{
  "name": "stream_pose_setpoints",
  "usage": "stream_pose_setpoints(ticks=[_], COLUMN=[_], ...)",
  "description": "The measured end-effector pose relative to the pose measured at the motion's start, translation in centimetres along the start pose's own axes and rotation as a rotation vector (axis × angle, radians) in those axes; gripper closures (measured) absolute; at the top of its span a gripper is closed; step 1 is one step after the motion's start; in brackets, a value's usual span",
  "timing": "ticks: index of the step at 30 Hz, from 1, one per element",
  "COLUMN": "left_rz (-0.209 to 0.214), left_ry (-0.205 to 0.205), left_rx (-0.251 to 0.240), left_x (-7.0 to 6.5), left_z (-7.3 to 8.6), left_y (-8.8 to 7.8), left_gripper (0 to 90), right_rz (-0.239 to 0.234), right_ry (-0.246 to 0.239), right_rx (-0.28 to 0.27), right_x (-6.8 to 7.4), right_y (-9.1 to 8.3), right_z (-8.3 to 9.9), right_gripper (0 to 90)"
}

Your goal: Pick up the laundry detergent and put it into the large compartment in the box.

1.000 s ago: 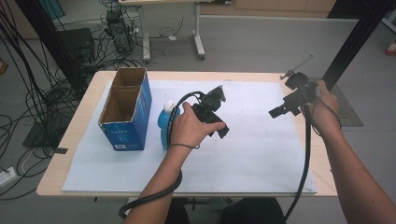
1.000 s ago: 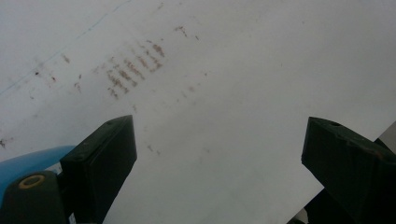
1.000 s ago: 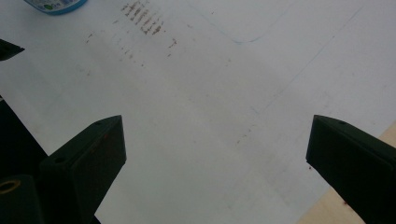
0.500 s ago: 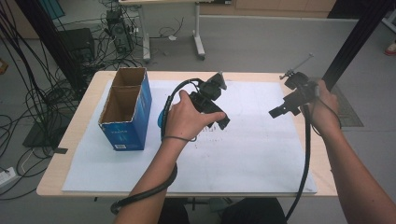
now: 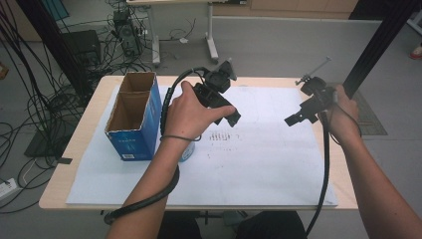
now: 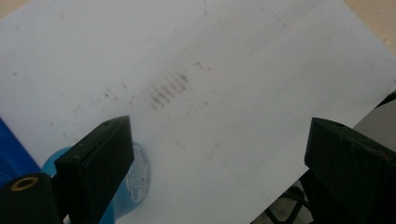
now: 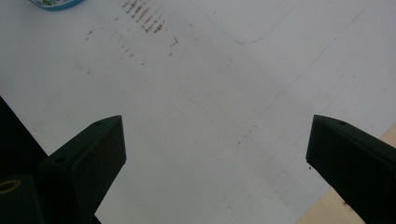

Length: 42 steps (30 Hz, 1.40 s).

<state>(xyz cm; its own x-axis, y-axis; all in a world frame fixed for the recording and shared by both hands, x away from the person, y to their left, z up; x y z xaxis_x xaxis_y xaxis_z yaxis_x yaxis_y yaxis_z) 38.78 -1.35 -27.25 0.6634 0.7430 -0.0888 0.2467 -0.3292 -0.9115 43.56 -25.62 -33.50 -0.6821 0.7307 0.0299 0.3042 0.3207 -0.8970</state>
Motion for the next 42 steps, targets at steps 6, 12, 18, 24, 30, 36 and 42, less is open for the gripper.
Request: stream_pose_setpoints(ticks=[6, 12, 18, 24, 30, 36, 42], left_rz=[-0.019, -0.029, -0.045, -0.053, -0.075, -0.074, -0.096], left_ry=[-0.010, -0.019, -0.039, -0.054, -0.082, -0.107, -0.131], left_rx=[-0.018, -0.029, -0.041, -0.042, -0.038, -0.036, -0.029], left_x=[0.6, 1.3, 2.5, 3.4, 4.6, 5.3, 6.1], left_z=[-0.1, -0.2, 0.0, 0.2, 0.6, 1.0, 1.5], left_y=[-1.8, -2.9, -4.0, -4.5, -4.6, -4.4, -4.1], left_gripper=[8.4, 8.4, 8.5, 8.5, 8.4, 8.7, 8.1], right_rz=[0.000, 0.002, -0.001, 0.003, 0.003, 0.004, 0.003], right_ry=[-0.003, -0.005, -0.002, -0.002, 0.002, -0.002, -0.003], right_rx=[0.003, 0.006, 0.000, 0.003, 0.004, 0.004, 0.010], right_x=[0.2, 0.2, 0.2, 0.1, 0.0, -0.1, 0.0], right_y=[-0.1, -0.2, -0.4, -0.5, -0.5, -0.5, -0.4], right_z=[-0.2, -0.1, -0.1, 0.0, 0.1, 0.1, 0.1], right_gripper=[4.5, 4.5, 4.5, 4.5, 4.5, 4.5, 4.5])
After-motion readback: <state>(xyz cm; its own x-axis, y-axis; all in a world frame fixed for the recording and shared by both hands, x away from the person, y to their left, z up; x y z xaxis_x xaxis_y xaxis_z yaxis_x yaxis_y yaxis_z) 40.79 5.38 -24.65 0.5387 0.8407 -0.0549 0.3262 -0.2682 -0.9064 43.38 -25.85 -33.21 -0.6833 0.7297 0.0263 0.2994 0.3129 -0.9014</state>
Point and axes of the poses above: each handheld gripper's, and its own axes: y roughly forward along the jaws, z roughly out of its underside, x roughly to its left, the point moved 8 cm from there along y, roughly forward along the jaws, and after that the axes turned 4 degrees about z, right-handed, at the moved point
